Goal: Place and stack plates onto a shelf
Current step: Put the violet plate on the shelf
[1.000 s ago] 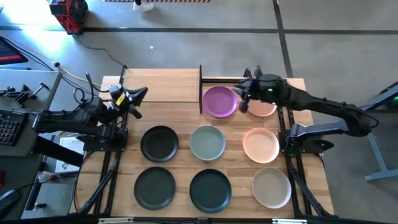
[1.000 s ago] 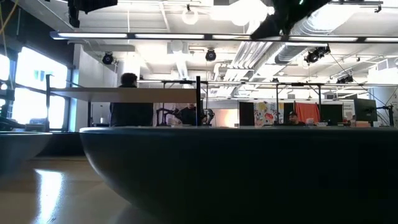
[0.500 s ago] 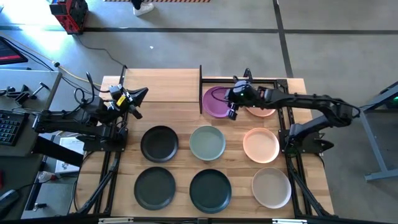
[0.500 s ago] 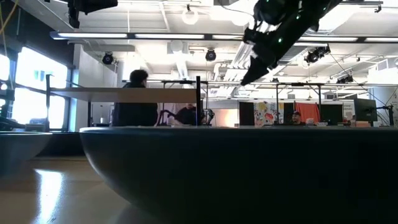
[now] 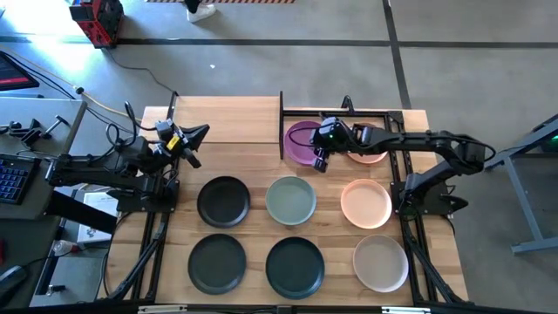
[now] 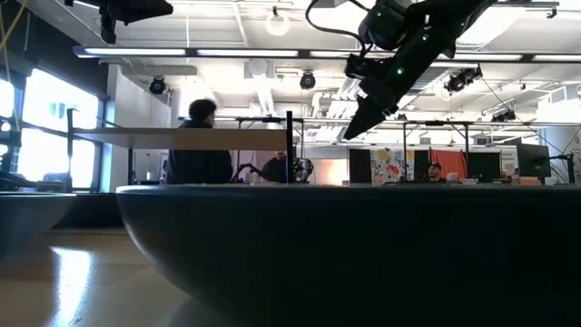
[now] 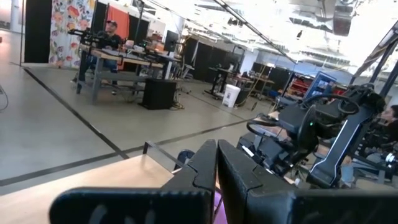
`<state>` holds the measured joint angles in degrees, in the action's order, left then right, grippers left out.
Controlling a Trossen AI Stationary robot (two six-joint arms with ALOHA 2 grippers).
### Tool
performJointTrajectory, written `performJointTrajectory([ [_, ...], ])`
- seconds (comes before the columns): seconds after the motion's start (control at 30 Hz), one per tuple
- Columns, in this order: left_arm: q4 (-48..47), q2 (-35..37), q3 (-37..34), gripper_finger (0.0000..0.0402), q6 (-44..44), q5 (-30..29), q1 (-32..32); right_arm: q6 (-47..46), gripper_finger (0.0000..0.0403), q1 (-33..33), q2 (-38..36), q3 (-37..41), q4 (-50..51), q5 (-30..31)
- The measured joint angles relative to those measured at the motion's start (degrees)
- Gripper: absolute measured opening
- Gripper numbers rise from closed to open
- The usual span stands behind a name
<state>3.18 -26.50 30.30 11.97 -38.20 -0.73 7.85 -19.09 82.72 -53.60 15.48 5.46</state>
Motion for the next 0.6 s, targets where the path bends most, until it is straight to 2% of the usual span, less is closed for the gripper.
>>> performJointTrajectory([
  [0.33, -0.4, 0.0, 0.0, 0.0005, 0.0, 0.0, 0.0, 1.7, 0.0084, 2.1, 0.9, 0.0, 1.0, -1.4],
  [0.6, -0.8, 0.0, 0.0, 0.0005, 0.0, 0.0, 0.0, 5.2, 0.0094, 2.8, 4.8, 0.0, 0.6, -2.3],
])
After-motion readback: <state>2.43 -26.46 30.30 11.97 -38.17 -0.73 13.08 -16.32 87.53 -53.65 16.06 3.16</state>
